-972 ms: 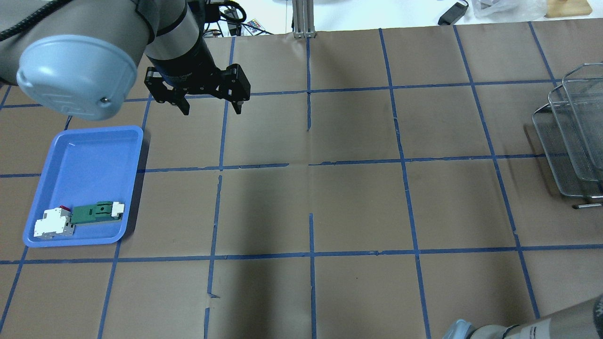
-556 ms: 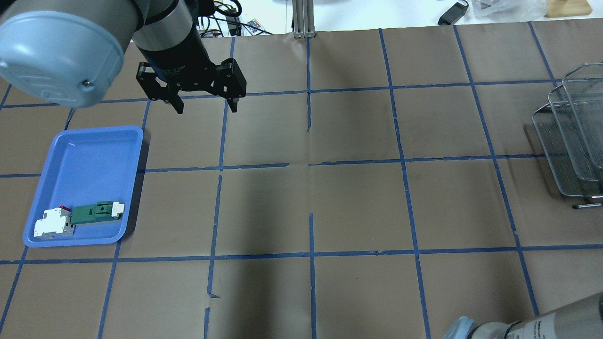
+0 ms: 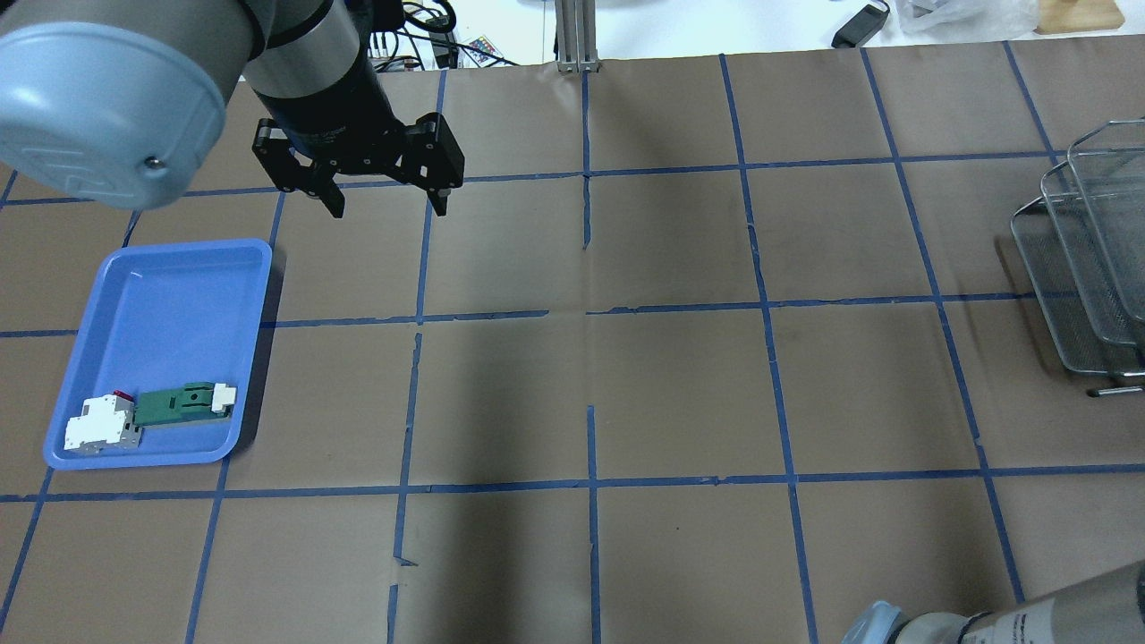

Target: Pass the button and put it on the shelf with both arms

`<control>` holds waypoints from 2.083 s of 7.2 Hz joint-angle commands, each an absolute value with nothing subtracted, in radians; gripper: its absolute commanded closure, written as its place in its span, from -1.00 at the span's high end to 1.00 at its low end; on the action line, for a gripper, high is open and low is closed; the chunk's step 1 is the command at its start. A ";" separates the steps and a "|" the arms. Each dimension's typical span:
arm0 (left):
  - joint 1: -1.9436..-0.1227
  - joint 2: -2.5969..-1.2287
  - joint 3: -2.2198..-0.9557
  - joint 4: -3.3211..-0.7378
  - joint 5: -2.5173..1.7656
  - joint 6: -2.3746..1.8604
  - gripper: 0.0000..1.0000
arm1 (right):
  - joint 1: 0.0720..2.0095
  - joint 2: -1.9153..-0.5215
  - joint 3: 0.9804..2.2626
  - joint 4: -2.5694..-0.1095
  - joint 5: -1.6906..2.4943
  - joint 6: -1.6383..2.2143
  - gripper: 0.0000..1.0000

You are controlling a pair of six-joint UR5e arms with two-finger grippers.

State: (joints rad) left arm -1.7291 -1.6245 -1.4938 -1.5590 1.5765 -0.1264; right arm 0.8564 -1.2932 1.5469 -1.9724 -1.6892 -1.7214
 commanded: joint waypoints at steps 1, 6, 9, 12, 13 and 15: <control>-1.729 -1.618 -1.493 -1.552 1.571 -0.126 1.00 | 0.864 -1.342 1.558 -1.961 -1.697 -1.656 1.00; -1.701 -1.614 -1.490 -1.560 1.568 -0.057 1.00 | 0.899 -1.412 1.592 -1.892 -1.692 -1.420 1.00; -1.672 -1.614 -1.485 -1.565 1.568 -0.034 1.00 | 1.194 -1.495 1.592 -1.729 -1.686 -0.913 1.00; -1.671 -1.609 -1.494 -1.563 1.569 -0.029 1.00 | 1.553 -1.554 1.586 -1.680 -1.686 -0.275 1.00; -1.669 -1.609 -1.494 -1.562 1.572 -0.029 1.00 | 1.612 -1.574 1.577 -1.636 -1.672 -0.103 1.00; -1.667 -1.609 -1.494 -1.563 1.577 -0.031 1.00 | 1.609 -1.607 1.572 -1.560 -1.585 0.073 1.00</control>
State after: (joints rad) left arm -1.6683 -1.6093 -1.4940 -1.5622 1.5743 -0.0295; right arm 1.6016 -1.5819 1.5753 -1.6037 -1.6230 -0.0448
